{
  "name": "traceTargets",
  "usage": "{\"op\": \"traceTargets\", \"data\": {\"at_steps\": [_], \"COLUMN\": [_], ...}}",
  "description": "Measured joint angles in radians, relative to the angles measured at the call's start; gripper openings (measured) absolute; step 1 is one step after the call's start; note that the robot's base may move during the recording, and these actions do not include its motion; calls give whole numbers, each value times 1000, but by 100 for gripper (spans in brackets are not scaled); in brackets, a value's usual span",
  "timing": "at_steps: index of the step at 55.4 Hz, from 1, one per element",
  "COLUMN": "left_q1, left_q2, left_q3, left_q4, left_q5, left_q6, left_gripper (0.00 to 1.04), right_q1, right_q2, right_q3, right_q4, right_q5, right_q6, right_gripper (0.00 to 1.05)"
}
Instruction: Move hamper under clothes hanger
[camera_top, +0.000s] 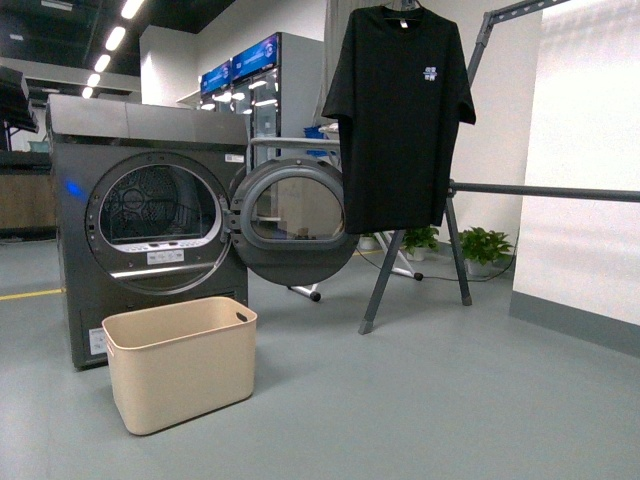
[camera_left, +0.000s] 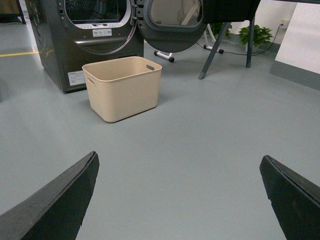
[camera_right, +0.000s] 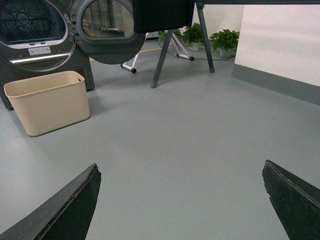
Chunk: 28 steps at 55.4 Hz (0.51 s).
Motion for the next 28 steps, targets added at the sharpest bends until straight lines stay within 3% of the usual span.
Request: {"op": "traceTargets", "data": {"at_steps": [28], "left_q1": [0], "left_q2": [0], "left_q3": [0], "left_q4": [0], "left_q5": [0], "left_q6": [0], "left_gripper": [98], "right_q1": [0], "right_q2": [0], "right_q3": [0], "right_q4": [0], "right_q5": [0], "right_q6": [0], "right_gripper": [97]}}
